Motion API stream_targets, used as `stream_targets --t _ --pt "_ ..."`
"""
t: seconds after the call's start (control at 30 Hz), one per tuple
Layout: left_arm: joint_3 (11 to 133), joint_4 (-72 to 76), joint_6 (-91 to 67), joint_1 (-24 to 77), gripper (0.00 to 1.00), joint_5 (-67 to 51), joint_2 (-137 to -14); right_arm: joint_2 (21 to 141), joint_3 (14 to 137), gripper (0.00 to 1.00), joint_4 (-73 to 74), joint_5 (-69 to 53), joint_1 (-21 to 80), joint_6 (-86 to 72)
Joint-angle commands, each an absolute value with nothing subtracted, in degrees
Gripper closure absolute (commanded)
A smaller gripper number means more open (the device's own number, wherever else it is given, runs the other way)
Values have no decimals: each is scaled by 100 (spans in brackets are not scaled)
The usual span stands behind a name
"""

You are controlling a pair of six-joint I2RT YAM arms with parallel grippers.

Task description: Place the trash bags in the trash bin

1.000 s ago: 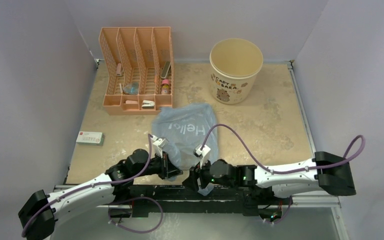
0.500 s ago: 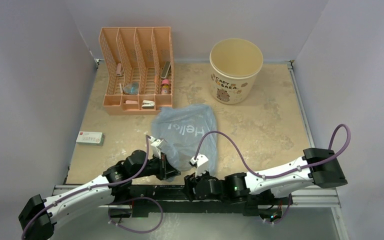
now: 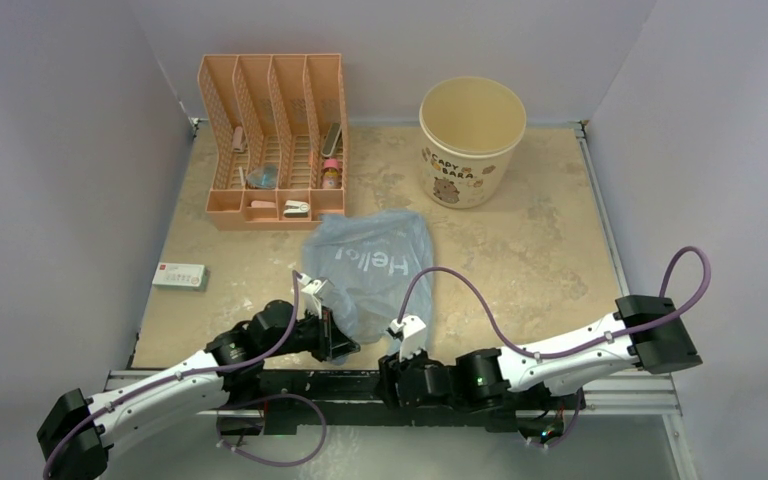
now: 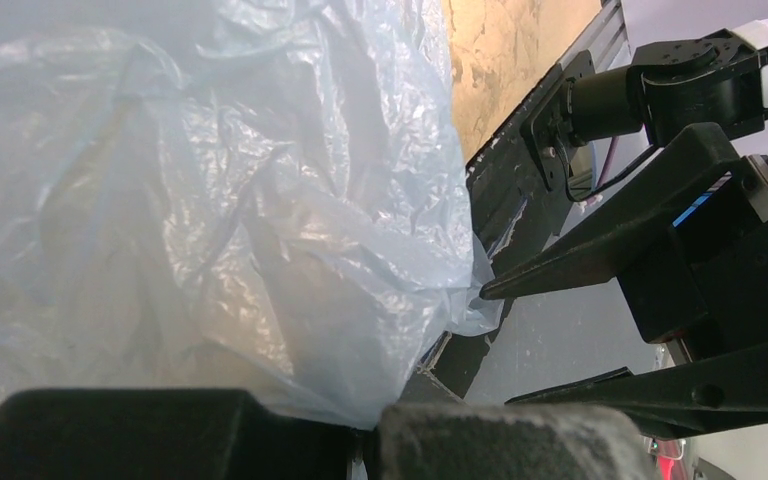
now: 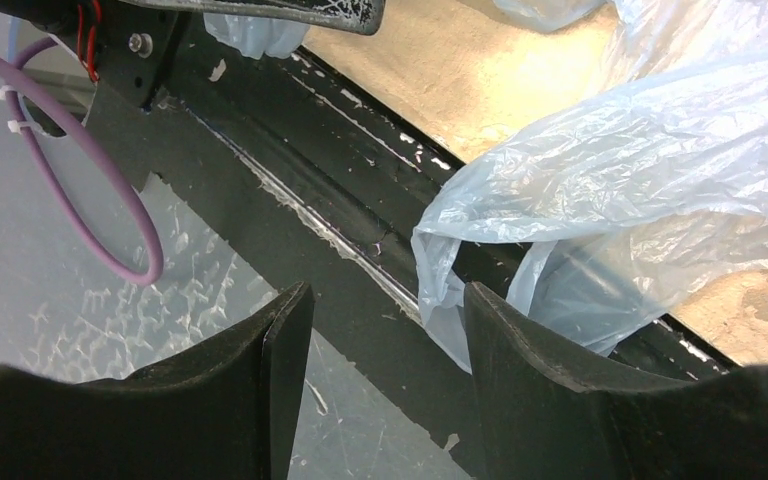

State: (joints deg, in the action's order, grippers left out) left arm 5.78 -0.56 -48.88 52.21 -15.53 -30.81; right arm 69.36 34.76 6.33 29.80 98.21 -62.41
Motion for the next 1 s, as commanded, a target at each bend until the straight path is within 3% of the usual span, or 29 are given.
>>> stream_targets --t 0.0,0.2,0.67,0.83,0.97 --pt "834 143 -4803 5239 100 -1553 -3100 6962 3353 40 510 3067 9860 -6430" --pt "816 137 -4798 5239 100 -1598 -3112 7245 3259 47 -310 3110 9861 -5939" --pt "770 237 -4812 5244 100 -1652 -3209 8578 3756 58 -103 3380 9860 -5677" --pt "775 193 -4793 5241 100 -1629 -3159 8809 3895 77 380 3417 9859 -6107" --pt "789 164 -4788 5241 100 -1635 -3144 8749 4059 100 837 3894 9852 -6462"
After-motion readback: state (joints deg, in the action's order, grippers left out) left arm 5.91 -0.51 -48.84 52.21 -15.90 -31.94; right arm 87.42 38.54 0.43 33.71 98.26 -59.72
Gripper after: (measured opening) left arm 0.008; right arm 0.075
